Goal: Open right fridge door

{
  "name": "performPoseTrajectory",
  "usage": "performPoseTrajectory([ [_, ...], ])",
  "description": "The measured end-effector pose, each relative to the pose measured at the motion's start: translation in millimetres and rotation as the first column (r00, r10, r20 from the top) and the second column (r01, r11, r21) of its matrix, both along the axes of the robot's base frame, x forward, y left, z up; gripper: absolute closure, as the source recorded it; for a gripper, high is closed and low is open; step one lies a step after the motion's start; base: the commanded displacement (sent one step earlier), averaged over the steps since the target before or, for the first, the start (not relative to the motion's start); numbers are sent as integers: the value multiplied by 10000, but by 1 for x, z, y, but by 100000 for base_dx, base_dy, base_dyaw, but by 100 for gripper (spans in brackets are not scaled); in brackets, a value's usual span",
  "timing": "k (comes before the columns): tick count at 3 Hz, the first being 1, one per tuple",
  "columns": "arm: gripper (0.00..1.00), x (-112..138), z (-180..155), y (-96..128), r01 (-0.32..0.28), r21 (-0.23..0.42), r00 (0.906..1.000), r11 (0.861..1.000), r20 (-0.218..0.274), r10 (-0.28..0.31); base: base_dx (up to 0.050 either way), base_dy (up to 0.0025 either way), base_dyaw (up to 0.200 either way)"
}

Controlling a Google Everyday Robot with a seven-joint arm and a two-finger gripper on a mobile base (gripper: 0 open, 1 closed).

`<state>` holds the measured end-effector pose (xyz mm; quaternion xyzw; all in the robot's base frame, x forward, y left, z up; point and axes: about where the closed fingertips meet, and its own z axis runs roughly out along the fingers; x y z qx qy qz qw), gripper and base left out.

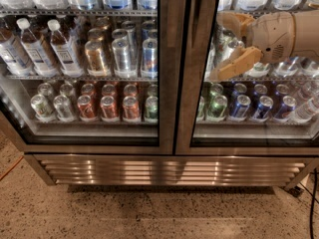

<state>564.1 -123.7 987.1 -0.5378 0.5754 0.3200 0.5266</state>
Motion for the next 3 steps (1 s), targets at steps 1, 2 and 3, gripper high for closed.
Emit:
performPoseTrajectory([
  [1,0,-23,4,2,-58,-371,9999,9993,143,63,0,0,0],
  [2,0,-23,4,2,-64,-368,9999,9993,144,69,0,0,0],
  [3,0,-17,9,15,-943,19,9947,9955,405,941,0,0,0],
])
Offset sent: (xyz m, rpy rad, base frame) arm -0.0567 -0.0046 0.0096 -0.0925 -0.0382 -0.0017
